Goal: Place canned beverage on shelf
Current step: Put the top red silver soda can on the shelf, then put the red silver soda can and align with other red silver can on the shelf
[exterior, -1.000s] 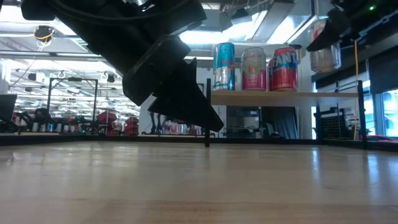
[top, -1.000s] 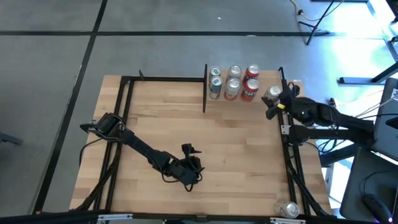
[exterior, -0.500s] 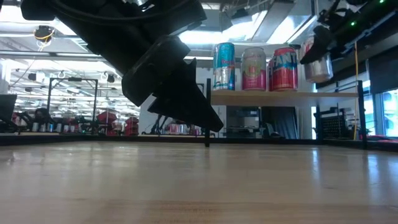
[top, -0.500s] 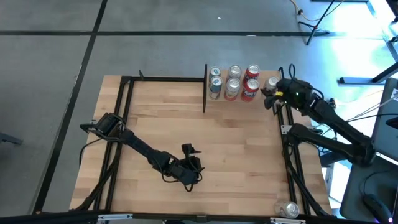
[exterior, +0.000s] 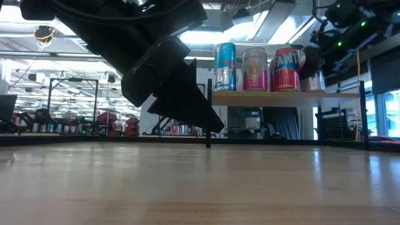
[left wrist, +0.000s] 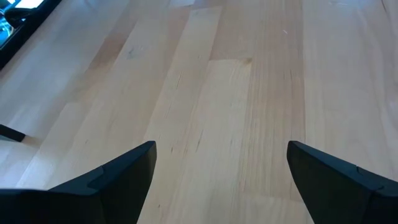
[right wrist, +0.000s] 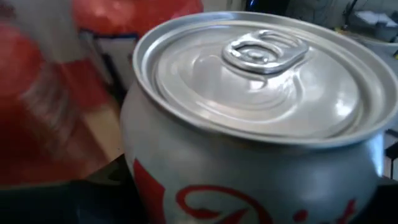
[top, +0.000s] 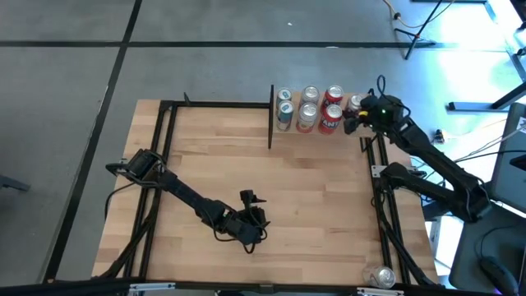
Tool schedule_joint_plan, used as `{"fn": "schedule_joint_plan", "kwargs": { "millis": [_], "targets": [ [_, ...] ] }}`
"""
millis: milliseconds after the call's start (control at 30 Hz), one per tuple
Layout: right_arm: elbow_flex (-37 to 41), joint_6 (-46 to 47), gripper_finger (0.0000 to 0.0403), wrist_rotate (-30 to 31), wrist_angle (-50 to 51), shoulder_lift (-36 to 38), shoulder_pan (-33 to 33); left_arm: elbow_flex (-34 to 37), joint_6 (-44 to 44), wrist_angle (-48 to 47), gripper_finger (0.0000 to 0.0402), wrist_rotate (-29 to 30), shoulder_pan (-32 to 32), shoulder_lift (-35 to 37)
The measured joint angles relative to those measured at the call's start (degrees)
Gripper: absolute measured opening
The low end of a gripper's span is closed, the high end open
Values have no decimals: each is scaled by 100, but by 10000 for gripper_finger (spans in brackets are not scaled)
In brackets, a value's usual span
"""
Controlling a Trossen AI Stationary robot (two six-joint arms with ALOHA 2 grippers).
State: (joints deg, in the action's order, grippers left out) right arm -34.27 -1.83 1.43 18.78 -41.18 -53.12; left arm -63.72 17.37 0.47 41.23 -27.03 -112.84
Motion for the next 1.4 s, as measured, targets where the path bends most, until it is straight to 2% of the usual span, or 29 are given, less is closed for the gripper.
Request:
{"fn": "schedule_joint_plan", "kwargs": {
  "millis": [200, 400, 467, 567, 633, 900, 1033, 1267, 1400],
  "targets": [
    [180, -3, 269, -105, -629, -255, -20, 0, -2, -2, 349, 0, 0, 0],
    [198, -45, 270, -47, -759, -376, -18, 0, -4, -4, 349, 0, 0, 0],
    [198, -53, 295, -31, -742, -362, -18, 0, -4, -4, 349, 0, 0, 0],
    [183, -63, 363, 1, -668, -324, -20, 0, -4, -4, 349, 0, 0, 0],
    [81, -59, 385, 50, -657, -289, -18, 0, -4, -4, 349, -1, 0, 0],
    [-509, -61, 329, 48, -243, -112, -16, 0, -2, -4, 349, -2, 0, 0],
    [-846, -62, 315, -15, 130, -31, -16, 0, -2, -4, 349, -2, 0, 0],
    [-1590, 28, 311, -954, 1135, 136, 35, 0, -2, -2, 349, -2, 0, 0],
    [-2045, 163, 311, -1153, 2133, 143, 535, 0, 0, 2, 349, -2, 0, 0]
  ]
}}
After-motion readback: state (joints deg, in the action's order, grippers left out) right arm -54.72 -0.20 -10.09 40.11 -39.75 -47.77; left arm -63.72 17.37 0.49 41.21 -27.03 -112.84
